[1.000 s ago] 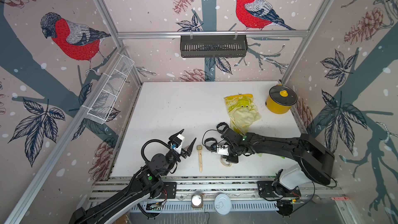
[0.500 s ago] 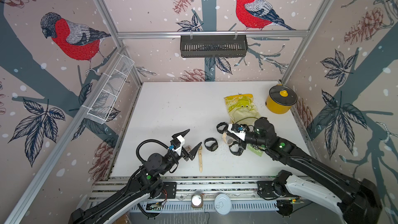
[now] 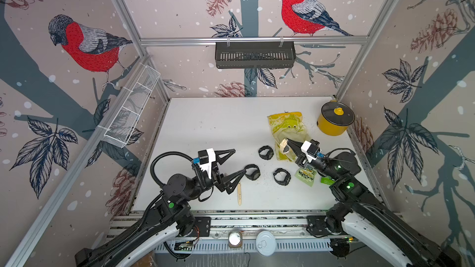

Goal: Wipe the watch dial
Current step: Pick up the watch at the center of the board.

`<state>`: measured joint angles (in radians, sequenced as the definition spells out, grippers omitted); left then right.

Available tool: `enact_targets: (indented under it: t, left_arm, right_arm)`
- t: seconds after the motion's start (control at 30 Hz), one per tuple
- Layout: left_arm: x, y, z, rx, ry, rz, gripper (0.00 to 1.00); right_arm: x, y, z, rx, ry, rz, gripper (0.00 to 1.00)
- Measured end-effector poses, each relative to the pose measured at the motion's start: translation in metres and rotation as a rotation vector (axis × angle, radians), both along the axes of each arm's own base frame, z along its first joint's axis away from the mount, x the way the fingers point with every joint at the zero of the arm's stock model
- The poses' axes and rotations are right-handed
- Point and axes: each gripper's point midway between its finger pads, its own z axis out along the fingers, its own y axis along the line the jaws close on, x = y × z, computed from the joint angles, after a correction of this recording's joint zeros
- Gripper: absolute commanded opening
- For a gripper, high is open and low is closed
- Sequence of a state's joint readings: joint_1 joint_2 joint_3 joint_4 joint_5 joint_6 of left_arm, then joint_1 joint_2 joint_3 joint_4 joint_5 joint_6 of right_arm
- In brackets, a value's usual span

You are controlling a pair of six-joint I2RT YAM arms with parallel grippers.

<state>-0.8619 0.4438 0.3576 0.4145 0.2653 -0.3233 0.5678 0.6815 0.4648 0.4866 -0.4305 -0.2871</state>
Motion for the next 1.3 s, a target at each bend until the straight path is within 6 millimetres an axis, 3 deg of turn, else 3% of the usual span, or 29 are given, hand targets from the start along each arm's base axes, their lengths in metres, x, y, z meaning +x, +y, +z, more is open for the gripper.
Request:
enact_targets:
  t: [0.2, 0.37, 0.57, 0.7, 0.97, 1.3]
  left_arm:
    - [0.003, -0.034, -0.031, 0.125, 0.069, -0.116, 0.88]
    - [-0.013, -0.049, -0.017, 0.13, 0.04, -0.257, 0.86]
    - [-0.024, -0.053, -0.017, 0.137, -0.005, -0.327, 0.85]
    - [-0.024, -0.054, -0.025, 0.144, 0.002, -0.332, 0.85]
    - [-0.026, -0.055, -0.018, 0.105, -0.017, -0.352, 0.85]
    - [-0.029, -0.058, -0.026, 0.106, 0.012, -0.384, 0.76]
  right_arm:
    - [-0.007, 0.015, -0.011, -0.051, 0.072, 0.108, 0.04]
    - [-0.022, 0.034, -0.029, -0.102, 0.177, 0.282, 0.04]
    - [-0.042, 0.046, -0.032, -0.071, 0.299, 0.47, 0.04]
    - [-0.048, 0.051, -0.026, -0.035, 0.343, 0.538, 0.04]
    - [-0.067, 0.07, -0.024, -0.034, 0.364, 0.639, 0.04]
    - [-0.055, 0.081, -0.016, 0.044, 0.418, 0.637, 0.04]
